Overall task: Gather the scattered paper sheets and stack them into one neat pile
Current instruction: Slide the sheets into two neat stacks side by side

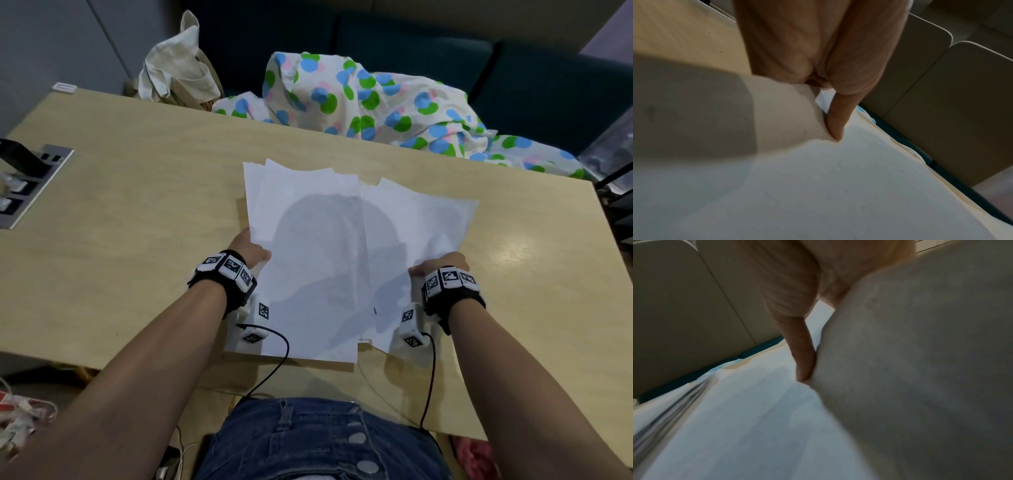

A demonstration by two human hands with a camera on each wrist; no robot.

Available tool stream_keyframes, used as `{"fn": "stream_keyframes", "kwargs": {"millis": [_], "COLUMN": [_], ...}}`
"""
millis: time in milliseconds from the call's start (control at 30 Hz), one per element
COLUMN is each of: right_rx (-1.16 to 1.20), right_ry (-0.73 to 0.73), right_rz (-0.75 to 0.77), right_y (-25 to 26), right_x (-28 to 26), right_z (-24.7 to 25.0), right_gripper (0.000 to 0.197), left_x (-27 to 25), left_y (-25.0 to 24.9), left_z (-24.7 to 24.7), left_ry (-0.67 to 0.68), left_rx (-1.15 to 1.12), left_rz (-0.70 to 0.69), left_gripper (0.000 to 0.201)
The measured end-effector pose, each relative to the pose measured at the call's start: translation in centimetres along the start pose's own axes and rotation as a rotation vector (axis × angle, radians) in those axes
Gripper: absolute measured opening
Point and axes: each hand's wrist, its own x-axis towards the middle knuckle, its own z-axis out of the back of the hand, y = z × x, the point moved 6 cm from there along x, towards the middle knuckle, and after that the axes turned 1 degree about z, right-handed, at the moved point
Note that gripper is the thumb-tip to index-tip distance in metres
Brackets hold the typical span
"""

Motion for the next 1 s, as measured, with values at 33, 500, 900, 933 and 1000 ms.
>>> {"fn": "stream_keyframes", "kwargs": {"millis": [33,500,900,933,1000], "right_rx": [0.019,-0.192,0.250,0.236,0.181], "right_ry": [0.016,-0.368,-0.253,-0.214,-0.149], "right_rz": [-0.003,0.525,0.866,0.855,0.813], "right_y": [-0.1,9.7,15.9,15.9,15.4], "right_x": [-0.1,-2.3,-7.9,-7.7,-6.9], "right_z": [0.0,8.3,11.6,10.8,8.5], "right_gripper": [0.026,0.037,0.041,0.043,0.053], "left_x": [-0.1,-1.1,-3.4,-4.1,-4.0], "left_y": [-0.1,-1.1,-1.7,-2.1,-1.9], "left_z": [0.0,0.4,0.3,0.3,0.1], "left_ry": [0.002,0.064,0.287,0.319,0.356], "left_rx": [-0.002,0.056,-0.626,-0.637,-0.673], "left_rz": [-0.003,-0.054,0.081,0.062,0.073], "left_gripper": [0.058,0.055,0.084,0.079,0.079]}}
